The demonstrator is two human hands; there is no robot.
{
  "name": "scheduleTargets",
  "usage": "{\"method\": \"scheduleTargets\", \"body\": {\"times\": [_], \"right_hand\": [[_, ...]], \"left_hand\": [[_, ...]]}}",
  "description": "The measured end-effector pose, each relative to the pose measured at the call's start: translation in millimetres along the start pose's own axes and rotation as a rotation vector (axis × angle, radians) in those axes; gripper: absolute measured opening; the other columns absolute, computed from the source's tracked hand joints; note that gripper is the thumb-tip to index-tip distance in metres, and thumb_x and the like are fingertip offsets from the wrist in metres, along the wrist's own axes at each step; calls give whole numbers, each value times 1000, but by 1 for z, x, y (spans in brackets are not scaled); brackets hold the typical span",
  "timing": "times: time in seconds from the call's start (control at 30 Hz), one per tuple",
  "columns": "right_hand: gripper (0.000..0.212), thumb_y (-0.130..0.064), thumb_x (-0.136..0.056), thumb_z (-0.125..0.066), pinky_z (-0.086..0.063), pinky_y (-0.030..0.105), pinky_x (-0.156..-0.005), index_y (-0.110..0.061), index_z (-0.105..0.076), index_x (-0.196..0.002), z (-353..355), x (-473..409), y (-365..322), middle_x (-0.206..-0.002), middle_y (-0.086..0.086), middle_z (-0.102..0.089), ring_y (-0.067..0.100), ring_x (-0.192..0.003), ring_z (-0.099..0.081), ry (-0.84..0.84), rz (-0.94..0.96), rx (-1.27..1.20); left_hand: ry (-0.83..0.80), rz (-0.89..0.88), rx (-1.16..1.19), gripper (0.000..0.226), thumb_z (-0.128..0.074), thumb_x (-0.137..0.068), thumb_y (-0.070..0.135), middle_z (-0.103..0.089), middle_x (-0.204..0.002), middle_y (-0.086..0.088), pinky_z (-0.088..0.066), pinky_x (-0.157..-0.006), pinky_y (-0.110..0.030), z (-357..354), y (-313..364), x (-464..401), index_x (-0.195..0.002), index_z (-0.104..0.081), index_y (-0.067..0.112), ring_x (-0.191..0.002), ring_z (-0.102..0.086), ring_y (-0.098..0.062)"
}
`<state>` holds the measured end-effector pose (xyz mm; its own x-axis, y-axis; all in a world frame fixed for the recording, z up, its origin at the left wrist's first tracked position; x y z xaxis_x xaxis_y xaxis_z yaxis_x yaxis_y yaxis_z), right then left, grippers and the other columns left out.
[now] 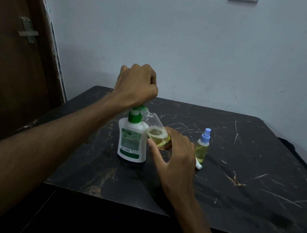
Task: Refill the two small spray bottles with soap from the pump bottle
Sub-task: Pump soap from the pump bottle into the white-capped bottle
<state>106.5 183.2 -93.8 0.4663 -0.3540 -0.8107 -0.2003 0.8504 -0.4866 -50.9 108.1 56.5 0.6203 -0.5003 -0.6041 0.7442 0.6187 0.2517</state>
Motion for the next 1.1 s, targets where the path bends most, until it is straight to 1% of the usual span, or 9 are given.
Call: {"method": "scheduleTargets", "body": {"times": [0.17,0.4,0.53,0.67,0.77,0.97,1.1], "right_hand": [[42,-50,-97,-65,-47,37,-88,-19,-66,-125,-2,0,1,-110,-7,-69,10,-94,-58,-23,-9,9],[40,-48,-97,-66,-46,34,-87,-20,-65,-125,0,-1,0,-108,-8,-69,9,-91,-57,-16,-4,11],[39,-47,-96,-68,-45,33,-87,-20,-65,-124,-1,-1,1,-107,-8,-68,8,-90,-56,-18,4,20],[39,-47,-96,-68,-45,33,-87,-20,-65,-125,0,0,0,-109,-8,-68,8,-92,-56,-14,5,13],[38,-46,-96,-68,-46,34,-86,-20,-65,-124,0,1,0,-106,-9,-68,8,-90,-55,-6,6,8],[39,-46,-96,-69,-46,35,-87,-19,-65,-124,-1,0,0,-107,-9,-68,9,-91,-56,-17,0,13],[39,-47,-96,-69,-46,34,-86,-19,-66,-123,0,0,0,-104,-9,-67,8,-88,-55,-8,1,11]], "left_hand": [[-2,5,17,23,-58,-75,17,-75,-79,3,-54,-95,-52,-4,-3,2,-83,-80,17,-75,-67,-17],[-2,-17,0,20,-60,-77,16,-75,-80,3,-49,-102,-51,-1,0,-1,-82,-79,17,-77,-66,-17],[-3,3,21,22,-60,-78,15,-76,-81,3,-54,-96,-53,-4,-3,2,-85,-81,16,-76,-67,-17],[-3,-14,3,21,-59,-77,16,-75,-81,4,-50,-101,-51,-2,-2,2,-82,-79,17,-77,-66,-17],[-2,-18,-7,22,-58,-76,17,-74,-81,4,-48,-102,-49,0,1,0,-82,-79,17,-77,-65,-17],[-5,7,19,24,-59,-77,16,-76,-81,2,-55,-95,-53,-3,-3,4,-85,-81,16,-76,-68,-18],[4,-4,3,22,-57,-75,17,-75,-81,3,-50,-100,-49,0,0,2,-81,-79,17,-76,-65,-17]]}}
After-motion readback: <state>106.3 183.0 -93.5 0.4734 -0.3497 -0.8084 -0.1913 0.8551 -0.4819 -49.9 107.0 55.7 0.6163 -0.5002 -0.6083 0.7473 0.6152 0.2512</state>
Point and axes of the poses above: each hand's wrist, its own x-axis away from the middle knuckle, its own z-axis out of the back of the hand, y = z × x, the point moved 3 cm from there along -x, towards the middle knuckle
